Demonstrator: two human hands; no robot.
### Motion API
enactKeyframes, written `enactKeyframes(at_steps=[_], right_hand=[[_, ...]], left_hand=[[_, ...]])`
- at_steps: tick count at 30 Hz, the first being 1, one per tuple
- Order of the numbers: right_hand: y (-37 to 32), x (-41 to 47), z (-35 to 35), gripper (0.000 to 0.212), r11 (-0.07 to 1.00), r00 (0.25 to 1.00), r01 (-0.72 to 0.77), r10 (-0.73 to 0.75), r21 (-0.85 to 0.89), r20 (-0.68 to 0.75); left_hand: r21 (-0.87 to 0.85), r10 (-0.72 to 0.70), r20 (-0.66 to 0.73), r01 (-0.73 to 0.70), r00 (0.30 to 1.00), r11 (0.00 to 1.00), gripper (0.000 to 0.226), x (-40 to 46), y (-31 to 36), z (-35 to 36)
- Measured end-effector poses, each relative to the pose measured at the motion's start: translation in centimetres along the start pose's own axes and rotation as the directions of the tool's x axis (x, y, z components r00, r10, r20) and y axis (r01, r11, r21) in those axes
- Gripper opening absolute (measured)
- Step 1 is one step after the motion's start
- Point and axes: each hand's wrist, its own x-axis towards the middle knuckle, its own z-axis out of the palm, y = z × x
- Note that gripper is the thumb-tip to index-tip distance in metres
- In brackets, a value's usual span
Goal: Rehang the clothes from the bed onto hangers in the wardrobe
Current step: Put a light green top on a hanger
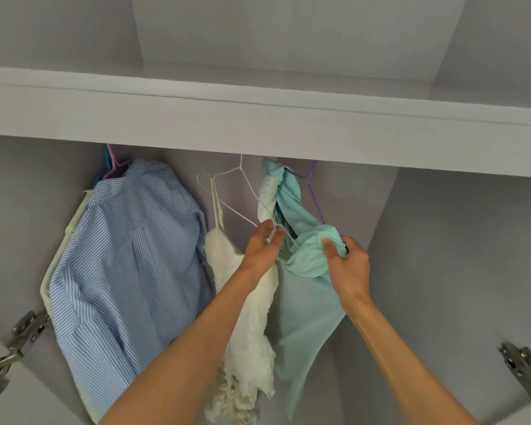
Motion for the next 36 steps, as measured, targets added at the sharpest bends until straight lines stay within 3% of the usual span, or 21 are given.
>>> enactKeyframes(at_steps=[2, 6, 11, 15, 27, 31, 33, 36], right_hand=[[0.0, 0.2, 0.2, 0.01, 1.0, 1.0, 0.009, -0.009, 0.006, 0.003], [0.1, -0.3, 0.3, 0.007, 1.0, 0.999, 0.022, -0.022, 0.007, 0.03], [1.1, -2.1, 0.0, 0.004, 0.999, 0.997, -0.019, 0.017, 0.03, 0.07], [1.7, -2.9, -0.4, 0.009, 0.998, 0.997, -0.058, 0.056, 0.038, 0.051], [-3.9, -0.5, 5.0, 0.014, 0.994, 0.992, 0.107, -0.108, -0.012, -0.06], [-5.0, 1.2, 7.4, 0.026, 0.994, 0.999, 0.032, -0.034, -0.103, -0.012], [-4.7, 1.4, 8.4, 0.027, 0.984, 0.999, 0.015, -0.01, -0.176, 0.032], [-4.1, 0.7, 9.9, 0.025, 0.97, 0.997, 0.061, -0.046, -0.237, 0.065]], left_hand=[[-0.011, -0.009, -0.021, 0.009, 1.0, 1.0, 0.047, 0.1, 0.2, -0.3], [-0.001, 0.031, -0.207, -0.032, 0.978, 0.999, 0.028, 0.8, -0.1, -1.3], [0.092, 0.086, -0.247, -0.065, 0.965, 0.994, 0.01, 1.2, -0.5, -4.3], [0.109, 0.104, -0.305, -0.074, 0.947, 0.991, 0.016, 1.5, -1.0, -7.3], [0.072, 0.165, -0.188, -0.154, 0.968, 0.985, 0.024, 0.2, -1.2, -6.6], [0.09, 0.181, -0.111, -0.171, 0.977, 0.981, 0.004, -0.3, -1.4, -6.9], [0.086, 0.196, -0.096, -0.188, 0.976, 0.978, 0.004, -0.6, -1.5, -7.1], [0.104, 0.201, -0.035, -0.196, 0.979, 0.975, 0.023, -1.1, -1.3, -7.5]])
